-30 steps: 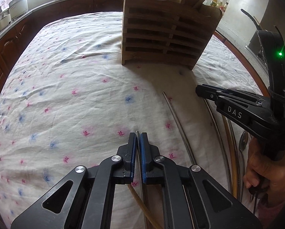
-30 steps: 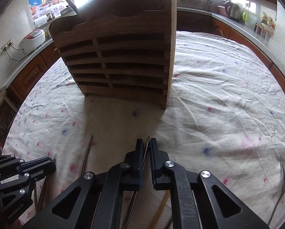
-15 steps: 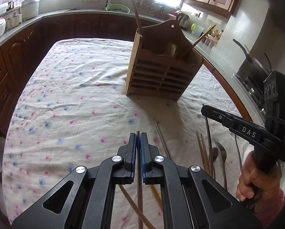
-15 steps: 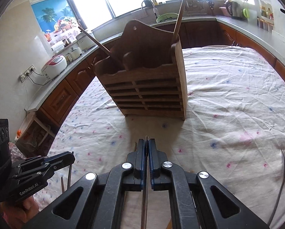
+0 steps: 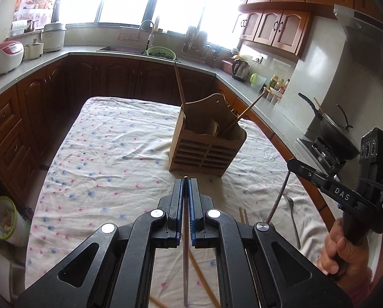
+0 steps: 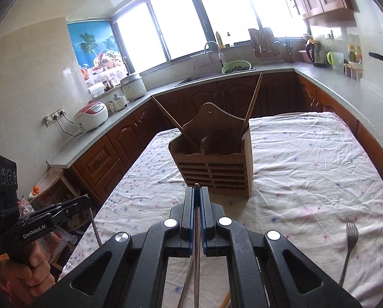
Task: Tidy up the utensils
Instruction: 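Carry both held chopsticks up and lower them into the wooden holder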
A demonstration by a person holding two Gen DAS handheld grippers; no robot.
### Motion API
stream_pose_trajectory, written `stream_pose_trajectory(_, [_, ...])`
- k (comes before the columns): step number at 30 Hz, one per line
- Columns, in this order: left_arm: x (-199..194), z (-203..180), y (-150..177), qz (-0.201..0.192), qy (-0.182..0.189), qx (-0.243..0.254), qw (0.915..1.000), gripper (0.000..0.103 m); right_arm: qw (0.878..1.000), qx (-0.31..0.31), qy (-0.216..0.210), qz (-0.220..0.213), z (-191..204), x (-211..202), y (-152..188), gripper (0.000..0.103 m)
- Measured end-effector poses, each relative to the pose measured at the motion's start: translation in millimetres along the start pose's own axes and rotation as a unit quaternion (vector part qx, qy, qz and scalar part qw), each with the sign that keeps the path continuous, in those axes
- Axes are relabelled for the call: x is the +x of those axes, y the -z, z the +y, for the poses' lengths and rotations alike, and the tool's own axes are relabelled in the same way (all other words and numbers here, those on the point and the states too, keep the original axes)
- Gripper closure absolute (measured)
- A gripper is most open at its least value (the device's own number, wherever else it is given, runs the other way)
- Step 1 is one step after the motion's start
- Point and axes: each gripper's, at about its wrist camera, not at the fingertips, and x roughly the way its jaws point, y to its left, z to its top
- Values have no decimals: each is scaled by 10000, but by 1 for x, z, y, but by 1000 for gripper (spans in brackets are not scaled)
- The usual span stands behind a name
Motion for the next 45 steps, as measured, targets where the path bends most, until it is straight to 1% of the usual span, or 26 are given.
stream_pose_trajectory(5, [-20, -2, -2, -270, -4, -29, 9996, 100, 9997, -15, -11, -238, 1, -18, -3, 99])
stream_pose_trajectory(11, [-34, -4, -5, -465, -6, -55, 9989, 100, 9991, -50, 16, -432, 2, -34, -6, 99])
stream_pose_trajectory(19, [-43, -7, -8, -590, 21, -51, 9982, 100, 9984, -65, 44, -568, 2, -44, -8, 99])
stream_pose_trajectory(28, [-44, -8, -19, -705, 64, -102, 9974, 100, 9977, -33, 91, -665, -5, -42, -13, 99])
stream_pose_trajectory(32, [-43, -10, -33, -816, 76, -76, 9966, 100, 9970, -34, 137, -759, -9, -41, -22, 99])
stream_pose_trajectory(36, [-40, -15, -54, -993, 85, -48, 9950, 100, 9960, 3, 166, -881, -14, -37, -37, 99])
stream_pose_trajectory(45, [-32, -22, -118, -1520, 82, 52, 9883, 100, 9902, 18, 253, -1374, -24, -28, -94, 99])
